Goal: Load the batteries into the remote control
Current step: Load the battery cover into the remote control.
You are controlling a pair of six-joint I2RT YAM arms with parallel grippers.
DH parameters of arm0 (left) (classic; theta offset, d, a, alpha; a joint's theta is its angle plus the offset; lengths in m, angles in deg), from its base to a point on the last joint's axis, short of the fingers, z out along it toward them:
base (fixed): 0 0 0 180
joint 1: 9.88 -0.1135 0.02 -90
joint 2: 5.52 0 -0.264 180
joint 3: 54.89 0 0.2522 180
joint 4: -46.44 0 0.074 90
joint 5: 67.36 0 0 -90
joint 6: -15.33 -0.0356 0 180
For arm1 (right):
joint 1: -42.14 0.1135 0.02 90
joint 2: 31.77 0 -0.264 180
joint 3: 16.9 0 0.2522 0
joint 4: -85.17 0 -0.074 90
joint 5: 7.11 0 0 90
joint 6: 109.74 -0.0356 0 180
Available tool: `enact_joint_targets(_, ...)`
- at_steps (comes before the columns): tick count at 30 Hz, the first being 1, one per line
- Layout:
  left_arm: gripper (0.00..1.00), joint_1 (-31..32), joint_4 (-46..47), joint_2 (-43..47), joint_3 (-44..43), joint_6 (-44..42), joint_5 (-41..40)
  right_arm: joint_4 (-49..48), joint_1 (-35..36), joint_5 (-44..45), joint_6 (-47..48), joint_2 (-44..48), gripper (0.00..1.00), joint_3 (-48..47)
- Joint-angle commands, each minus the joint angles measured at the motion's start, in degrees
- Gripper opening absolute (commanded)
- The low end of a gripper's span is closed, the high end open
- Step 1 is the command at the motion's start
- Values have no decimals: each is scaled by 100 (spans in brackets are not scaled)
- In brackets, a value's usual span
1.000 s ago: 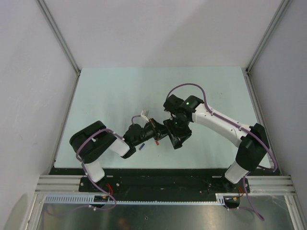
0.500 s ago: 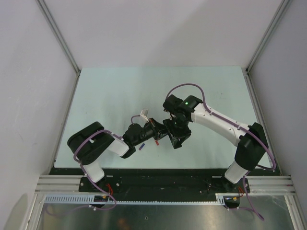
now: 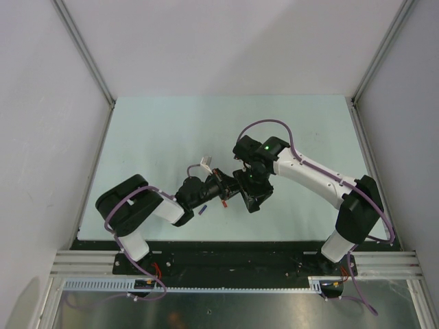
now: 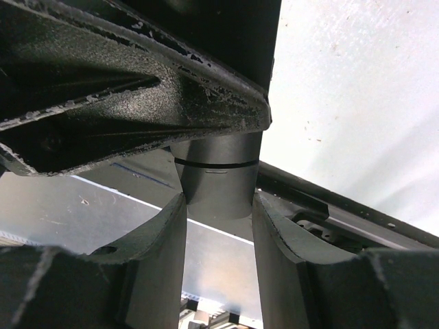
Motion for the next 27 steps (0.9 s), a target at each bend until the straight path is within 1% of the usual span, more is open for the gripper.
enact_joint_targets(1,0,85,2441,301,-45,192,56,-173,-68,228,-33,120,30,-199)
enact_joint_targets(12,0,85,2441,283,-19,192,74,-156,-68,254,-59,156,41,-216)
enact_joint_targets(16,0,85,2441,292,-18,192,56,-147,-68,289,-68,164,48,-234)
enact_joint_targets(24,0,85,2441,274,-18,192,56,-86,-68,342,-68,173,53,-313)
enact_joint_targets(27,0,85,2441,274,-18,192,48,-42,-68,386,-85,191,57,-418)
